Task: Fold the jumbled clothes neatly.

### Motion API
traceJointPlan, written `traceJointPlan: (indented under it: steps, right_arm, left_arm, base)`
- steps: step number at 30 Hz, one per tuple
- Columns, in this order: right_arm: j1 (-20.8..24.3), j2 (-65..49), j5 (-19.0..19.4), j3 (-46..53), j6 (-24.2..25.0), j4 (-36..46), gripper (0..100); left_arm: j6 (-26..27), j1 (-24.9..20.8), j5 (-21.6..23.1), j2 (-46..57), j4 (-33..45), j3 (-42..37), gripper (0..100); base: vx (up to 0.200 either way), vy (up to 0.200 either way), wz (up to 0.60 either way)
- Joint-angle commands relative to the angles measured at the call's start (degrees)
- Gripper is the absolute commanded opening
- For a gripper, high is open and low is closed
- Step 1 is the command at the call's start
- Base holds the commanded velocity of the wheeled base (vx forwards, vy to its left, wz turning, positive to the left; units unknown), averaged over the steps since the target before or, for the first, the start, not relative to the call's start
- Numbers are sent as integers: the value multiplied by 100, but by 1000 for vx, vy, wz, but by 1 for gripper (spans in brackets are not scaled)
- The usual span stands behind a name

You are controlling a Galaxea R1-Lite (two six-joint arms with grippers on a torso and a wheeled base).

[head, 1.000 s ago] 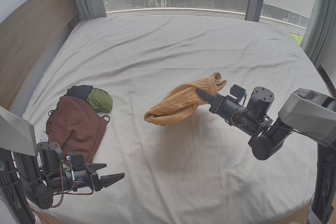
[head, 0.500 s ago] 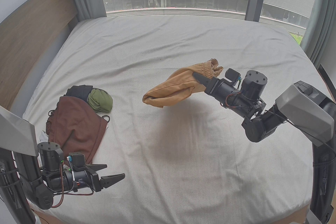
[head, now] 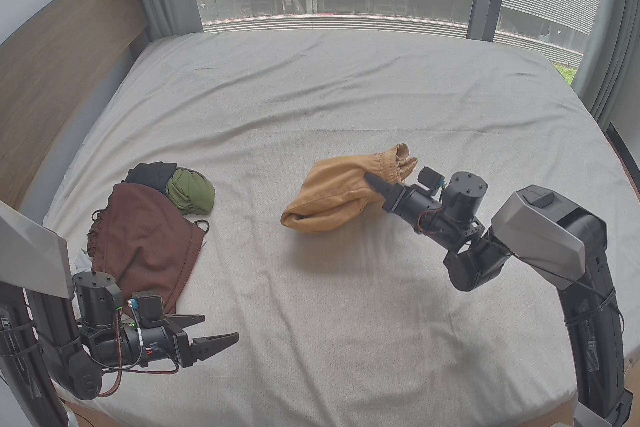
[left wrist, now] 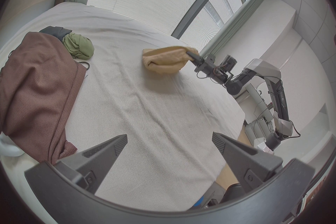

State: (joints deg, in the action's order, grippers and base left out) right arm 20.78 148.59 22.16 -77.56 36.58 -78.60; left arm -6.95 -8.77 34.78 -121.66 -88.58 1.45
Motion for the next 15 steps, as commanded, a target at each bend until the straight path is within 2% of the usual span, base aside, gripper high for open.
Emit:
traceJointPlan:
  steps: [1, 4, 8, 15]
  right_arm:
    - [-22, 381, 25, 716, -20, -419, 0]
    - [-22, 416, 25, 1234, -20, -937, 0]
    - [-22, 434, -1, 1638, -116, -973, 0]
    - [-22, 785, -37, 1674, -292, -990, 0]
  left_arm:
    - [1, -2, 11, 2, -2, -22, 100]
    - [1, -2, 20, -7, -2, -22, 100]
    - [1, -2, 11, 11, -2, -22, 100]
    - [1, -2, 20, 2, -2, -22, 100]
  base:
    - [0, 0, 0]
    - [0, 0, 0]
    - [0, 0, 0]
    - [0, 0, 0]
